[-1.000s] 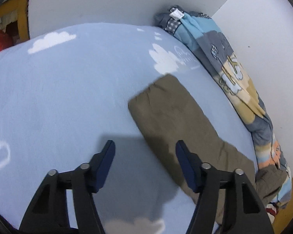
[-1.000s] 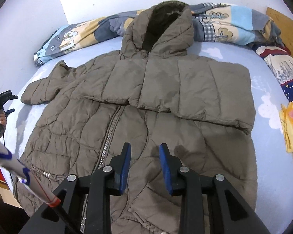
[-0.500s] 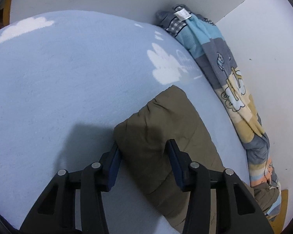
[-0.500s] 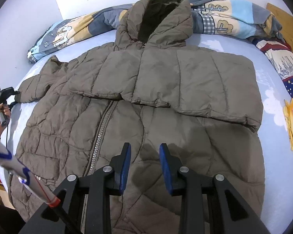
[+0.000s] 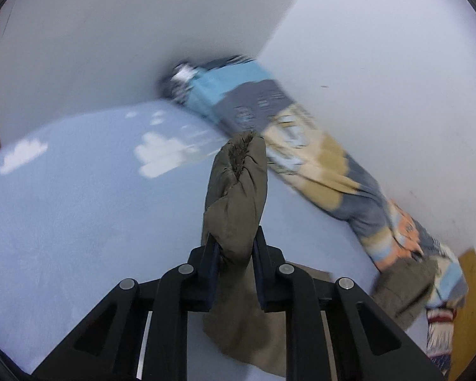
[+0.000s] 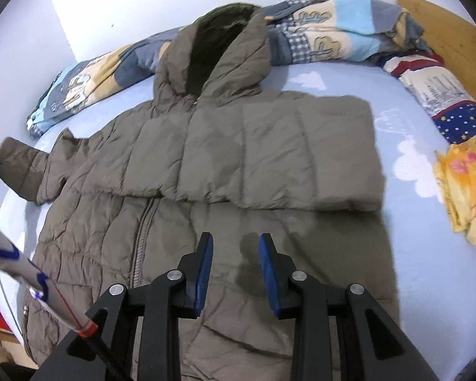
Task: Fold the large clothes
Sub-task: 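Lift the sleeve over the jacket body with the left tool, release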
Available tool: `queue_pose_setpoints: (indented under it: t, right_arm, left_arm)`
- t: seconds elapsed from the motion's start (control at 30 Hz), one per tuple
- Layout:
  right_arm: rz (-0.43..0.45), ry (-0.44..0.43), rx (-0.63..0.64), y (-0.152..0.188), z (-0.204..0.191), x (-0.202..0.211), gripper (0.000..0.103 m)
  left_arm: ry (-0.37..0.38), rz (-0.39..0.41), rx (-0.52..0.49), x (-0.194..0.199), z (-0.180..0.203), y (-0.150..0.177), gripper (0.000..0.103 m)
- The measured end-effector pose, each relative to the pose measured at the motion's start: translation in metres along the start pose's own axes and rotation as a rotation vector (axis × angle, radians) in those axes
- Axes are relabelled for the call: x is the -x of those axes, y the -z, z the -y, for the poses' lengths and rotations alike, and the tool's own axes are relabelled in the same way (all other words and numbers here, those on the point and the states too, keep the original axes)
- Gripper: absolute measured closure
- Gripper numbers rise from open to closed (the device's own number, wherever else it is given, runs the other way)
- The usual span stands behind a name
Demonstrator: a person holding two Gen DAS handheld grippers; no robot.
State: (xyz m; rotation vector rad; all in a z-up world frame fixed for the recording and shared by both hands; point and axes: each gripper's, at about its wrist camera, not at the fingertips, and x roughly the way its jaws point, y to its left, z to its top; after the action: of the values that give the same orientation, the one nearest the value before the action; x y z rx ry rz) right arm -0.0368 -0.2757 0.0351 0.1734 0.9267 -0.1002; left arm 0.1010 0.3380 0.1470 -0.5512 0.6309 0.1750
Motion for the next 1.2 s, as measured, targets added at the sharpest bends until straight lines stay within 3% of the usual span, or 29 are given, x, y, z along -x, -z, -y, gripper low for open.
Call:
queue_pose_setpoints:
  t: [0.33, 0.6, 0.87, 1.2]
  right_arm:
    - [0.104, 0.005, -0.033, -0.008, 0.027, 0.043, 0.07]
    - [0.153, -0.008, -0.104, -0.015, 0.059, 0.067, 0.07]
    - [0.167, -0.014, -0.139, -0.014, 0.075, 0.077, 0.07]
    - [0.165, -0.011, -0.19, -0.015, 0.092, 0.079, 0.07]
  left_arm:
    - [-0.017, 0.059, -0.319, 0.082, 0.163, 0.056, 0.085]
    - [0.056, 0.068, -0.491, 0.12, 0.264, 0.103, 0.085]
    - [0.132, 0.045, -0.59, 0.137, 0.326, 0.151, 0.085]
    - [0.232, -0.074, -0.662, 0.125, 0.392, 0.231, 0.085]
